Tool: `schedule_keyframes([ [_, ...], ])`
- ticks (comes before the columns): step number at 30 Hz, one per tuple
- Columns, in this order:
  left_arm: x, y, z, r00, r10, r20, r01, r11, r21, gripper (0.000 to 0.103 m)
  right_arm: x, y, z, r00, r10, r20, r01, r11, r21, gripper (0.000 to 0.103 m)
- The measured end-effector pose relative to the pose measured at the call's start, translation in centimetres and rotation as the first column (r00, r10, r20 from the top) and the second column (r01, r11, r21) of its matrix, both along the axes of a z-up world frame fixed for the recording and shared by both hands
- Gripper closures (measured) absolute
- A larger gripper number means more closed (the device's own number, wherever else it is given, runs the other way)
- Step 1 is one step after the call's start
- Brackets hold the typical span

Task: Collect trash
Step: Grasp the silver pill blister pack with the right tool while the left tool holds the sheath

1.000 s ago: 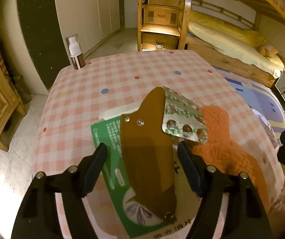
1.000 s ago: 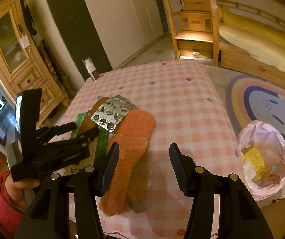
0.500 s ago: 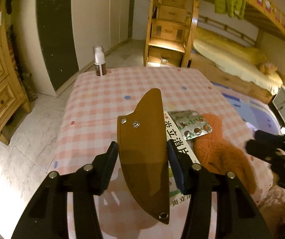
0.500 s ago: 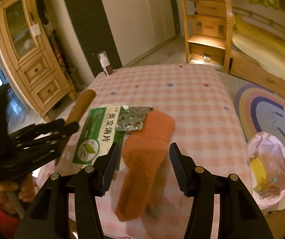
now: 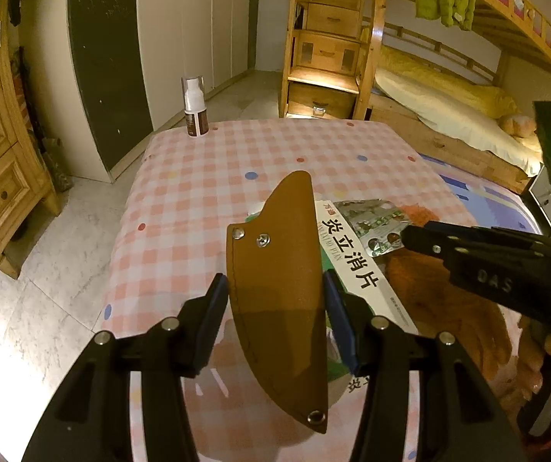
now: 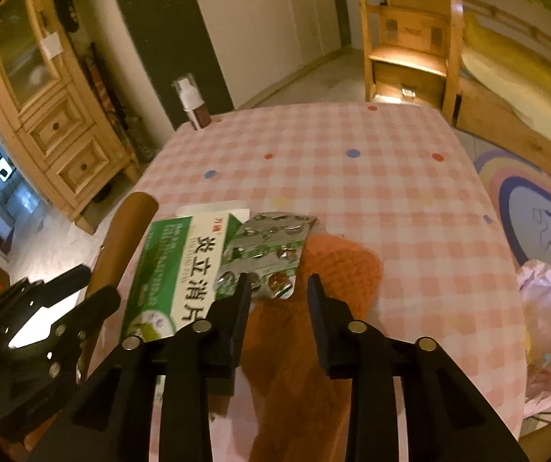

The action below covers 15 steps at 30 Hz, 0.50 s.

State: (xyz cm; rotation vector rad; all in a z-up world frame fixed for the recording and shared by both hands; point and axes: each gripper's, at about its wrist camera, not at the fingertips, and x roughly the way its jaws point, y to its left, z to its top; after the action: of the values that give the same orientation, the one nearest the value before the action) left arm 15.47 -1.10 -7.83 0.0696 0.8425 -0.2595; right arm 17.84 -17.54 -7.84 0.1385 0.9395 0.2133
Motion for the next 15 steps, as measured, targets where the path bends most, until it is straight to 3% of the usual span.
schedule_keyframes([
  [10,0.4,-0.3,-0.6,1.0,-0.014,-0.016,0.014,1.0,0.0,0.054,1.9,0.1,-1.0,0.997,-0.014,-0.078,0.017,0.999,0.049,0.063],
  [15,0.3,-0.5,-0.9,1.0,-0.015,-0.019,0.015,1.0,0.004,0.054,1.6,1.6,-0.8,0.998,0.036,-0.045,-0.036,0.999,0.006,0.032],
])
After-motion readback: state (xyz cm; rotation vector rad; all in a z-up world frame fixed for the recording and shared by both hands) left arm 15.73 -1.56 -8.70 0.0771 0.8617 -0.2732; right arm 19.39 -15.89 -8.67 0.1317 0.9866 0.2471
